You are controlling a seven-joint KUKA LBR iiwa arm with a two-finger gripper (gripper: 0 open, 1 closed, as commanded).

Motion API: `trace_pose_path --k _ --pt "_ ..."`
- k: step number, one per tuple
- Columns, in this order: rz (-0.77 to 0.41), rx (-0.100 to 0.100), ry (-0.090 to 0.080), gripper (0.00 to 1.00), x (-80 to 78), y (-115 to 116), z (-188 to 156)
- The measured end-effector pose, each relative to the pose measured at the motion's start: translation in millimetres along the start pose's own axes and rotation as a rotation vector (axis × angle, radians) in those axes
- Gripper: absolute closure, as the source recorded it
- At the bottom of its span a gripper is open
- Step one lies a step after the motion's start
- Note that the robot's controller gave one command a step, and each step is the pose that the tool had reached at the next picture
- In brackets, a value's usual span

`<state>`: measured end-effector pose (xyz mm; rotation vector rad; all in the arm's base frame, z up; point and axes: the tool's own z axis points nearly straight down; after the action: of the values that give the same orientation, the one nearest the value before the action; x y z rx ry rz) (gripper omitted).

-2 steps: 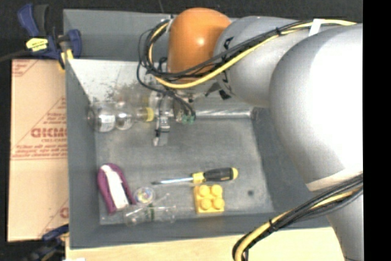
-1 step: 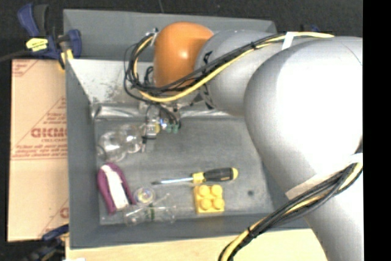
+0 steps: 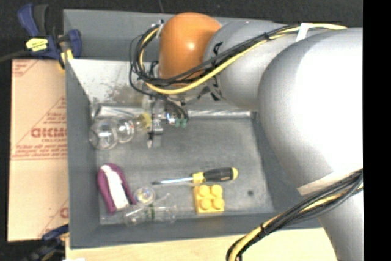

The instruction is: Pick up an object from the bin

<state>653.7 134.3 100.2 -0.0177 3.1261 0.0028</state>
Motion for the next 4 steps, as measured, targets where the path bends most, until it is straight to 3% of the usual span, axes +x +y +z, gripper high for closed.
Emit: trace_pose_path --k 1,2,3,4 --pt "0.042 -0.002 -0.001 0.00 -1.2 2.6 18.3" --pt "0.093 -0.002 -0.006 1.00 2.6 2.7 29.6" --pt "0.093 -0.002 -0.006 1.00 2.6 2.7 29.6" --pt "0.093 0.000 0.004 1.00 5.7 2.1 15.8"
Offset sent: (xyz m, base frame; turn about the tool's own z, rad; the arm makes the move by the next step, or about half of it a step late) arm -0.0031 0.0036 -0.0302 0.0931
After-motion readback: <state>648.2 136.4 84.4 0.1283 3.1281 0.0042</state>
